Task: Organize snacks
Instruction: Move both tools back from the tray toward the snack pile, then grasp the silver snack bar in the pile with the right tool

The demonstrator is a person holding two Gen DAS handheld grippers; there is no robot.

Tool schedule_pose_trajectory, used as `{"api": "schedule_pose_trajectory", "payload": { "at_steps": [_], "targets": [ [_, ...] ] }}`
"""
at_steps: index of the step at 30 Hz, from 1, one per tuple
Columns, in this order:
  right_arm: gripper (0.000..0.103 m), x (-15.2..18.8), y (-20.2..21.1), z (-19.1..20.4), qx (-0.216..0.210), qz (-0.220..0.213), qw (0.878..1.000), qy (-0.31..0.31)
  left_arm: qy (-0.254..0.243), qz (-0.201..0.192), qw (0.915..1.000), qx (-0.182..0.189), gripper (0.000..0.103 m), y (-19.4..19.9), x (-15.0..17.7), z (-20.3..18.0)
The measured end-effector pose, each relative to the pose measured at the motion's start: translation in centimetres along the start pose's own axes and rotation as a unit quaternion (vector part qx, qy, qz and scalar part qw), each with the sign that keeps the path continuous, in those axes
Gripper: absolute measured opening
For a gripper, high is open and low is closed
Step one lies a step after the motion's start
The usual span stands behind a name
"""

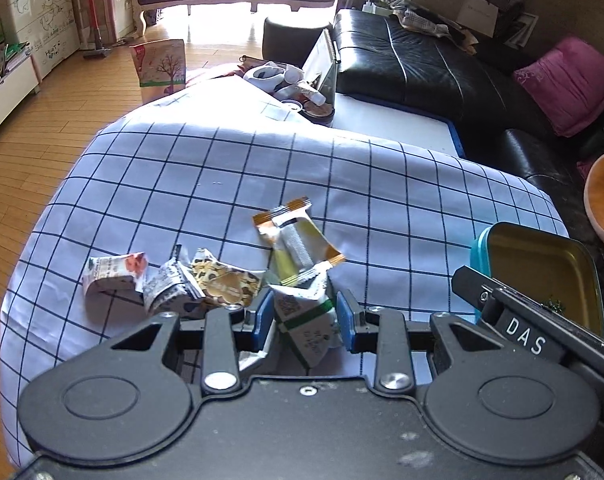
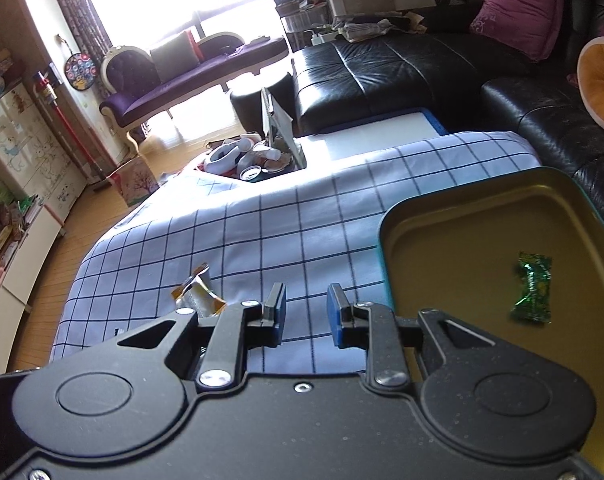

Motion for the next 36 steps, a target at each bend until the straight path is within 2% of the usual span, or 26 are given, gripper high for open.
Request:
{"api": "schedule_pose_trajectory", "payload": {
  "at_steps": [9, 25, 36],
  "targets": [
    [0.034, 0.8, -0.9, 2.2, -0.021, 0.018, 1.0, 0.015, 0.017, 0.0, 0.9997, -0.017, 0.033, -0.4, -0.6, 2.7],
    [0.035, 2.7, -2.8, 5.5, -0.098, 0.072, 0.992, 0.026, 0.078, 0.008, 0.9957, -0.049, 0.033, -1.2, -1.7, 9.2],
    [0.035, 3.2, -4.1, 5.8, -0.072, 0.08, 0.994, 0.027, 0.08, 0.015, 0.9952, -0.055, 0.033, -1.9, -1.6, 10.3]
  ]
}}
Point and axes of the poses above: each gripper's, at about its wrist camera, not at the fingertips, and y roughly against the way its jaws point, z to its left, x to its underside, the point moved 5 cm from there along -y, roughly the way its jaws point, and after that the axes turned 7 degrees about -x, right-handed, at the moved point
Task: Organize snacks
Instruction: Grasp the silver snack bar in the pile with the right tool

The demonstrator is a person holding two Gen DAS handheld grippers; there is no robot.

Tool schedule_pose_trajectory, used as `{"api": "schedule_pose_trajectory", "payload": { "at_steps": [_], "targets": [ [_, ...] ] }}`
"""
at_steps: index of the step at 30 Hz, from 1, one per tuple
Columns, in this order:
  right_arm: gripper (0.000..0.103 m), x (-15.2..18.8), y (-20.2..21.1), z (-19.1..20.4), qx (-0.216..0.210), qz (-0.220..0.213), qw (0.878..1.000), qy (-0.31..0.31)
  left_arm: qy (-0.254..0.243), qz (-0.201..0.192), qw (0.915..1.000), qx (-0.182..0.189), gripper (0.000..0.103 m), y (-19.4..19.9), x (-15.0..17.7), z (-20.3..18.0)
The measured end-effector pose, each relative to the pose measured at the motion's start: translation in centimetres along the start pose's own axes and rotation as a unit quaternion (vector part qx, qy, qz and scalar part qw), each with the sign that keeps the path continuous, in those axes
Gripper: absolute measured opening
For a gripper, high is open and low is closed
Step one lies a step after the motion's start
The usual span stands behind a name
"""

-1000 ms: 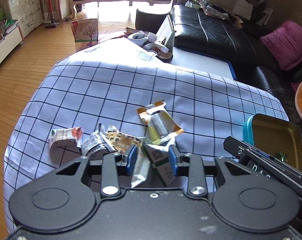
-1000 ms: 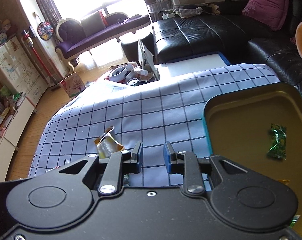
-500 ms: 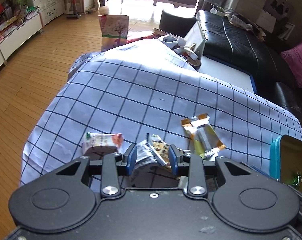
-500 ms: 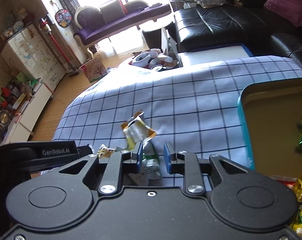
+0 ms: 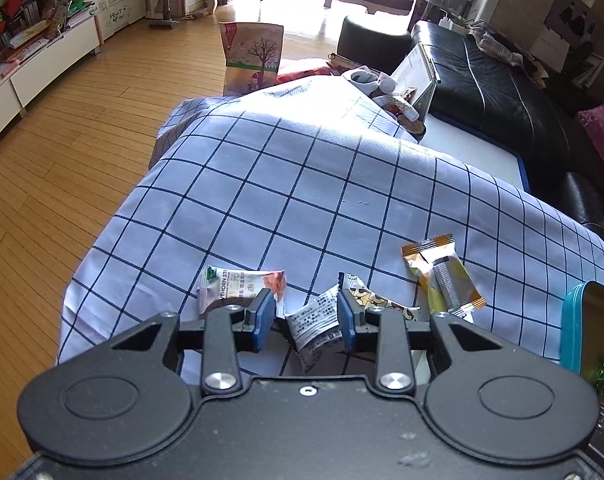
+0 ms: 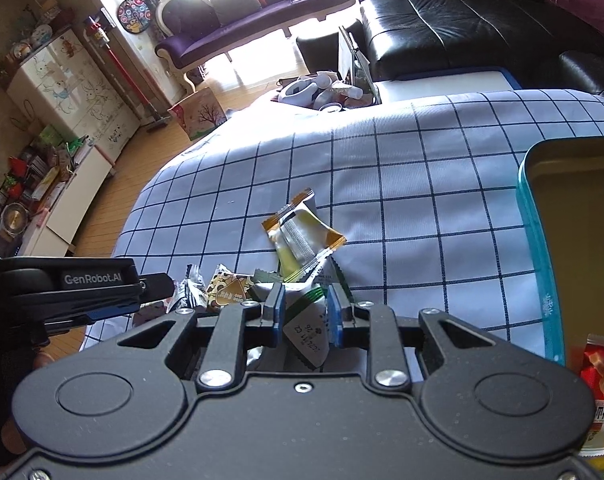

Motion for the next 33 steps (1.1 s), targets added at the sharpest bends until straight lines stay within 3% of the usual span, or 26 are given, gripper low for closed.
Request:
{"api": "schedule_pose_trajectory", "payload": {
  "at_steps": [13, 21, 27, 33],
  "targets": [
    [0.036, -1.5, -0.5, -0.7, 0.022, -0.046, 0.998, -0.028, 0.0, 0.005, 1.0, -0.005, 0.033, -0.5, 0.0, 1.5],
    [0.036, -1.4, 0.3, 1.4, 0.007, -0.032, 0.999, -0.005, 0.003, 0.008, 0.9999, -0.007, 0.033, -1.0, -0.3, 3.1],
    [0.036, 0.1, -0.1, 3.2, -0.036, 0.021, 0.999, 0.029, 0.021, 0.01, 0.9997, 0.0, 0.033, -0.8, -0.6, 4.4],
    [0.034, 1.0, -1.3, 2.0, -0.022, 0.048, 0.998, 0.018, 0.012, 0.008, 0.9998, 0.01, 0.033, -0.6, -0.4, 4.4]
  ]
}}
Point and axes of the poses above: each gripper's, at about its wrist camera, not at the fingertips, and y roughly against the way its jaws point, z to its left, x to its underside, the point moved 5 cm from there along -y, roughly the way its jaws point, and after that the axes turned 7 degrees about -x, right-handed, at the moved point
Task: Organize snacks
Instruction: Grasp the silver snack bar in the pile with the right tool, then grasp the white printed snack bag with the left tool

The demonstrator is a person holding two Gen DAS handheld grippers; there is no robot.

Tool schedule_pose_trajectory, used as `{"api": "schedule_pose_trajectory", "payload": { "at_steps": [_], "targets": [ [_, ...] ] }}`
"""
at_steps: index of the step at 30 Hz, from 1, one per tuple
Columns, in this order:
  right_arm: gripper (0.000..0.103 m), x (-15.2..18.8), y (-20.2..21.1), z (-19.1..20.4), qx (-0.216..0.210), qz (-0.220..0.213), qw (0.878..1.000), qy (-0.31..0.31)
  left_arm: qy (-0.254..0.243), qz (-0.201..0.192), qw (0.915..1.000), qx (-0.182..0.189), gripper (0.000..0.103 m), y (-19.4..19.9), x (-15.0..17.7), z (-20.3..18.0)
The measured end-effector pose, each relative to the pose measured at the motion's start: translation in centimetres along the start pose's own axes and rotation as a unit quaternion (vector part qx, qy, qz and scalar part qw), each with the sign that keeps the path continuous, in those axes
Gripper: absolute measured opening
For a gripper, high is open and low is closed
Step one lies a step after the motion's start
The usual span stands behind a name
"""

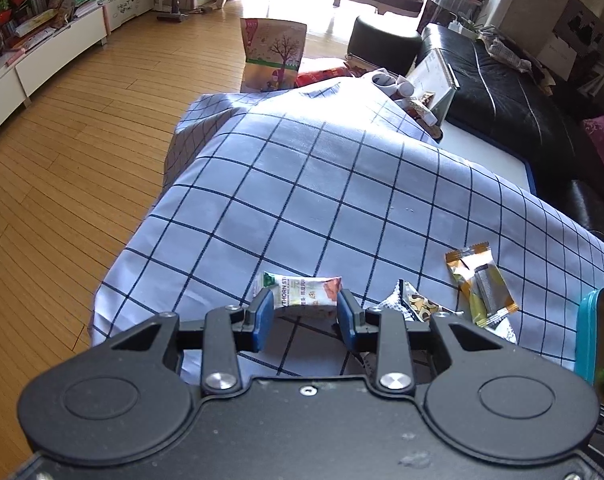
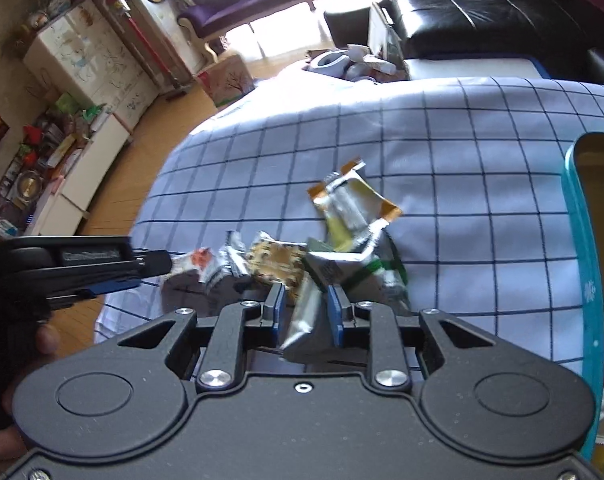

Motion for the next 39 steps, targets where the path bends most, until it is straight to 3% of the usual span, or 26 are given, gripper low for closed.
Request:
{"api": "schedule_pose_trajectory", "payload": {
  "at_steps": [7, 15, 21, 39],
  "targets": [
    [0.035, 0.4, -1.0, -0.2, 0.008, 0.008, 1.0, -0.01, -0.038, 0.015, 0.998, 0.049, 0.034, -0.9, 0.6, -1.5],
    [0.04, 0.9, -1.5, 0.1, 0.03, -0.012, 0.999, 0.0, -0.046, 0.016, 0.9972, 0.056, 0.034, -1.3, 0.7, -1.9],
    [0.028, 0.7, -0.4, -0.3, 0.052, -0.03, 0.998, 0.029, -0.087, -0.012, 0.9929, 0.08, 0.034, -0.3, 0.9, -2.1],
    [0.027, 0.4, 0.9, -2.9, 0.046, -0.031, 0.998, -0.005, -0.193, -0.065, 0.9734, 0.105, 0.036, 0.8, 2.7, -3.4]
  ]
}}
Point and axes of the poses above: each gripper's, at about its wrist camera, not at the fingertips, and y roughly against the way its jaws point, z to its left, x to its underside, the point moved 5 cm from there along -y, roughly the way its jaws point, and after that the axes turned 7 degrees about -x, right-handed, at the moved point
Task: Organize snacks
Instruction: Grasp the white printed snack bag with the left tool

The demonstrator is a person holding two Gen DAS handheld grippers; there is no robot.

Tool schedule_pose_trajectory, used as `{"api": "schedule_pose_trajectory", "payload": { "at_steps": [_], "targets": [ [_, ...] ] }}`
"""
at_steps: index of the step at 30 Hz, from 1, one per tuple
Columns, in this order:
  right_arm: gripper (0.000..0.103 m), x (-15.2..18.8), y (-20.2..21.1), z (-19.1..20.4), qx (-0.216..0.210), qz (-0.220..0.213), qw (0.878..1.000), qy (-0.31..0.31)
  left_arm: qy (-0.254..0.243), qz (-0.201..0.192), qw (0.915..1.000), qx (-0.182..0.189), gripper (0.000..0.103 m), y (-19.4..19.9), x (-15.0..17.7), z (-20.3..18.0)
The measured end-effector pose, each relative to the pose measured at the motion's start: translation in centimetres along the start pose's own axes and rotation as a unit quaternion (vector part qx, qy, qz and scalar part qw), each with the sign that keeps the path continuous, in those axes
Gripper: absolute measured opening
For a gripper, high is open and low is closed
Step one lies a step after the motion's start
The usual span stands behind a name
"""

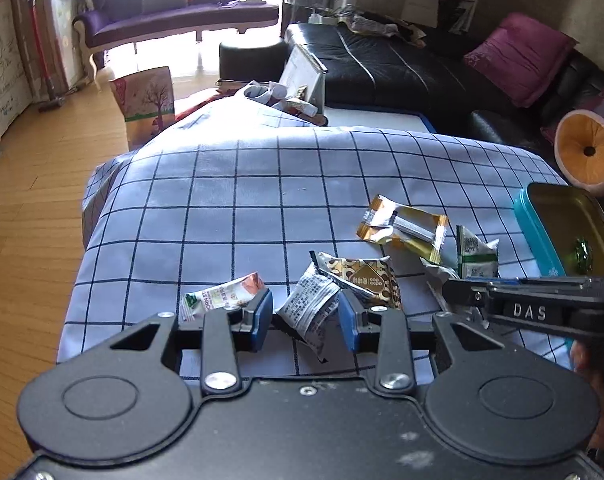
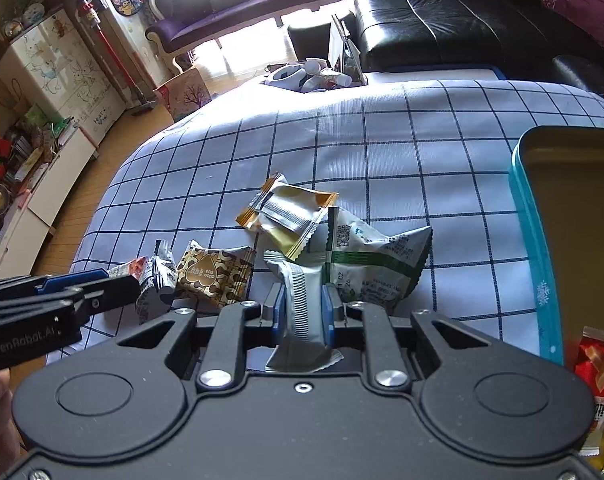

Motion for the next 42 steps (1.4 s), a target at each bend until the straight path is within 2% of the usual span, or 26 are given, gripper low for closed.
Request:
{"api": "schedule_pose_trajectory", "payload": {
  "at_steps": [5, 8, 12, 21, 24, 28, 31, 34, 36, 38, 42],
  "targets": [
    [0.027, -0.1, 0.0, 0.0, -0.001, 0.001, 1.0, -0.001, -0.027, 0.003, 0.9996, 0.011, 0.038, -0.8, 0.3, -1.1],
    [0.027, -0.1, 0.0, 0.0, -0.001, 0.002, 1.0, 0.0, -0.031, 0.016, 0.9992, -0.02, 0.038, -2.2, 0.5, -1.4],
    [0.027, -0.1, 0.0, -0.1, -0.001, 0.004, 1.0, 0.001, -0.013, 0.032, 0.9988, -0.034, 0.038, -4.0, 0.5, -1.3],
    [0.029, 0.0, -0.5, 0.1, -0.001, 0.013, 1.0, 0.004, 0.021, 0.038, 0.9988, -0.021, 0.043, -5.1, 0.1, -1.2],
    [0.029, 0.1, -0.5, 0.2, 0.001, 0.009, 1.0, 0.011, 0.037, 0.042, 0.9983, -0.017, 0.041, -5.1, -0.1, -0.8],
    [0.028, 0.4, 0.0, 0.3, 0.004, 0.012, 1.0, 0.02, 0.062, 0.06, 0.9962, -0.012, 0.03, -4.3, -0.2, -0.6],
    [0.028, 0.5, 0.2, 0.3, 0.006, 0.013, 1.0, 0.026, 0.071, 0.067, 0.9951, 0.011, 0.028, -3.2, -0.3, -1.0],
    [0.028, 0.7, 0.4, 0.1, 0.003, 0.016, 0.999, 0.028, 0.067, 0.045, 0.9965, 0.024, 0.029, -1.5, -0.8, -1.8],
    [0.028, 0.8, 0.6, 0.0, 0.003, 0.016, 0.999, 0.029, 0.065, 0.027, 0.9974, 0.017, 0.033, -0.6, -1.2, -2.0],
    [0.028, 0.9, 0.7, -0.3, 0.002, 0.016, 0.999, 0.029, 0.067, 0.007, 0.9977, -0.003, 0.041, -0.1, -1.5, -2.0],
    [0.028, 1.0, 0.8, -0.6, -0.003, 0.018, 0.999, 0.028, 0.06, -0.009, 0.9972, -0.043, 0.043, -0.8, -1.7, -2.0]
  ]
}}
Point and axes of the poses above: each gripper's, at about its wrist camera, not at the fingertips, and y roughly against the way its jaws point, z to its left, x to its underside, the point moved 5 cm from there along -y, roughly the way its jaws point, and after that the axes turned 7 degrees about -x, right-handed, at the moved point
